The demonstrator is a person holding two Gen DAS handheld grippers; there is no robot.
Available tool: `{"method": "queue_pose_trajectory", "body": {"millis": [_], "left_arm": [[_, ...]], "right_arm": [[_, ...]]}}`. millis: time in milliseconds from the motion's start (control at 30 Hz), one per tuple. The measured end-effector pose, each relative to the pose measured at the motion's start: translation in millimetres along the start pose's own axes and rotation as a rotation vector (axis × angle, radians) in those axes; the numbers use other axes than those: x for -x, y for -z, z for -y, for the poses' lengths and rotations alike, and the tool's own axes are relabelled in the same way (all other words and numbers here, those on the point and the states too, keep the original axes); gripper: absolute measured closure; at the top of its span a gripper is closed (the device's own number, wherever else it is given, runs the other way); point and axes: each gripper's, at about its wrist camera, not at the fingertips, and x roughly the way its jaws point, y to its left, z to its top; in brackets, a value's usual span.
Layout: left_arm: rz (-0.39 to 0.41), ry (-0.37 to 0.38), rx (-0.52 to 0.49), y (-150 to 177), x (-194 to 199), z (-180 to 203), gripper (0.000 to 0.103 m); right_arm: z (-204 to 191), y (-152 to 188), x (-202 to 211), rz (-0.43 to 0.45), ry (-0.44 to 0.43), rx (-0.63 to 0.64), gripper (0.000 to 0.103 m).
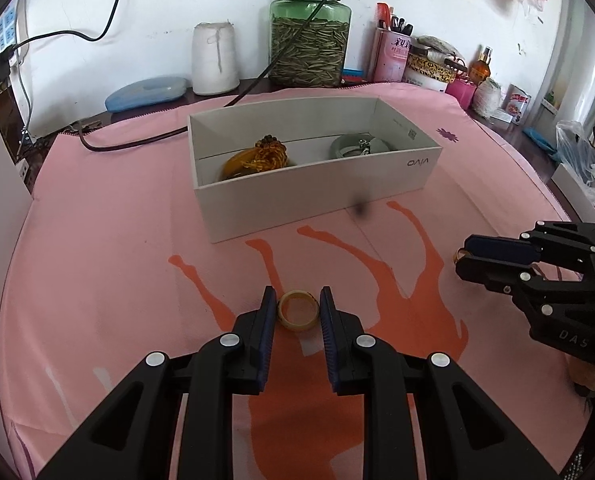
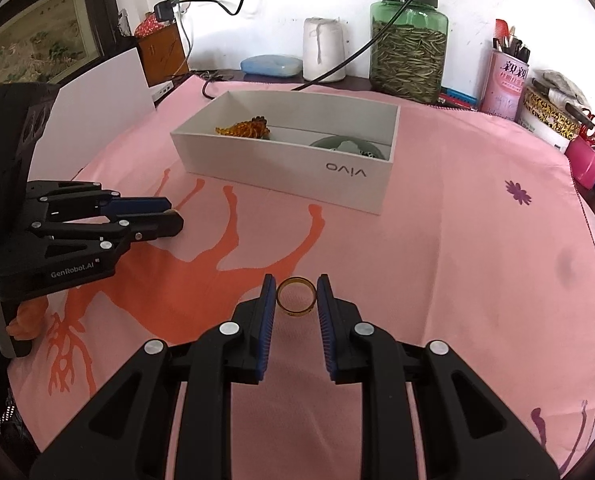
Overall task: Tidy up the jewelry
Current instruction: 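Lift both rings and carry them over the white box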
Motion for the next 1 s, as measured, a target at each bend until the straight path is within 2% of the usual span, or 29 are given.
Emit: {"method": "queue_pose_trajectory", "body": {"millis": [533,1000], "left_arm": [[0.022,-0.011,-0.024,0.1,-0.6,5.3,0.081],[0.122,-0.063,0.04,-8.2,23.4,-8.7,0.081]], "right_arm": [[1.0,1.4,-2.4,-0.016,-0.001,0.003,0.083],[7.2,2.9,1.3,0.0,-0.012,-0.04,0.083]]}}
